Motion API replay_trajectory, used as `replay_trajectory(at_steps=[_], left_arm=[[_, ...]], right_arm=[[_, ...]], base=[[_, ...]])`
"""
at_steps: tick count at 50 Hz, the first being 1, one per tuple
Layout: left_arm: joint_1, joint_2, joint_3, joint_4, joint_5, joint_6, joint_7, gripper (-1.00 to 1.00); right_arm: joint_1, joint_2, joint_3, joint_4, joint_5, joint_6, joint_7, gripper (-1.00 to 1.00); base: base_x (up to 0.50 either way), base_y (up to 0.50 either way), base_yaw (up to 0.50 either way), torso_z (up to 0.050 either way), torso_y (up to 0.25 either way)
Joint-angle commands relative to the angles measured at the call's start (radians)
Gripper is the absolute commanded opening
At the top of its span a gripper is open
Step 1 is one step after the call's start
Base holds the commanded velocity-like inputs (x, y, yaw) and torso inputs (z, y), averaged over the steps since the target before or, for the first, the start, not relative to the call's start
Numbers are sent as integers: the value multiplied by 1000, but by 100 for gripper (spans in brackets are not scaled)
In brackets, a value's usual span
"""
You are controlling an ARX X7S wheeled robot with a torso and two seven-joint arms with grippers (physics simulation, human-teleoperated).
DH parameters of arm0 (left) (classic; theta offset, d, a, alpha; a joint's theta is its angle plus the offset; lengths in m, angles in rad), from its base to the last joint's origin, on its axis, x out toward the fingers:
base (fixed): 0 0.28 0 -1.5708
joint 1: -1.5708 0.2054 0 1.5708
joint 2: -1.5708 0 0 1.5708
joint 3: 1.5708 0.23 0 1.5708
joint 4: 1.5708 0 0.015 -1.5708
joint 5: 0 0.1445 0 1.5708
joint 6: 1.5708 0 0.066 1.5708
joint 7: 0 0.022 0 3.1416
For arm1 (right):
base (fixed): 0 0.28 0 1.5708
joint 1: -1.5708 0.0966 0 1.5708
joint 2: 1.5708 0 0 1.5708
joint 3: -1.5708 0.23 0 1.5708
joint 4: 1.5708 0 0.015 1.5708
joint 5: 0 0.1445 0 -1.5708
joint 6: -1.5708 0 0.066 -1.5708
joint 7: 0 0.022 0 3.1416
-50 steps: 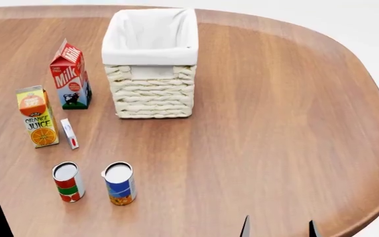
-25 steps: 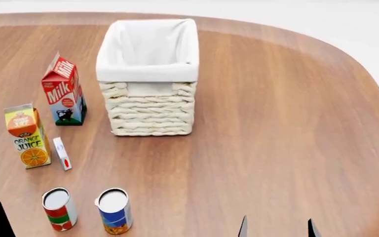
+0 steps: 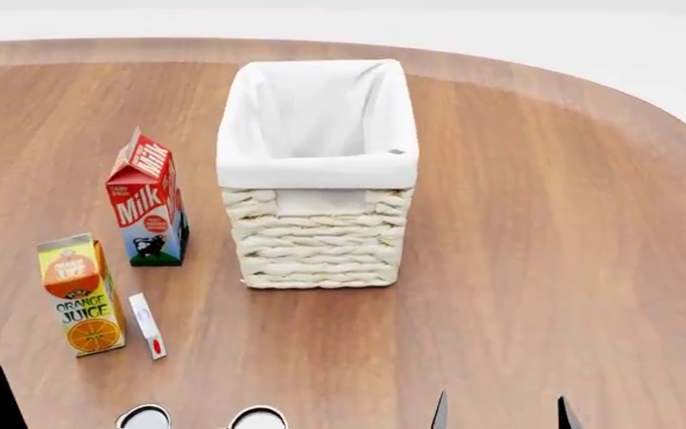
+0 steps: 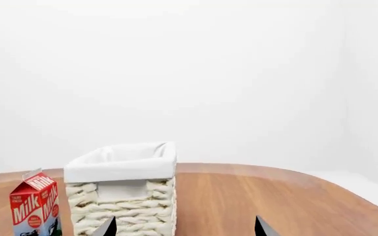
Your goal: Pick up the alphabet soup, and put it in the basket.
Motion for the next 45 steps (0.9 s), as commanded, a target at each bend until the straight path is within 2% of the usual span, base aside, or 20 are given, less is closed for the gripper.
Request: replay_trajectory(at_steps=[1,45], left_arm=[[-4,-5,2,-7,-3,7,-2,100],[-3,-18,15,1,0,12,-26,100]], right_arm=[[2,4,-4,0,16,-2,-2,100],[7,20,-19,5,40,-7,5,100]], base=[[254,305,0,0,0],[250,8,0,0,0]])
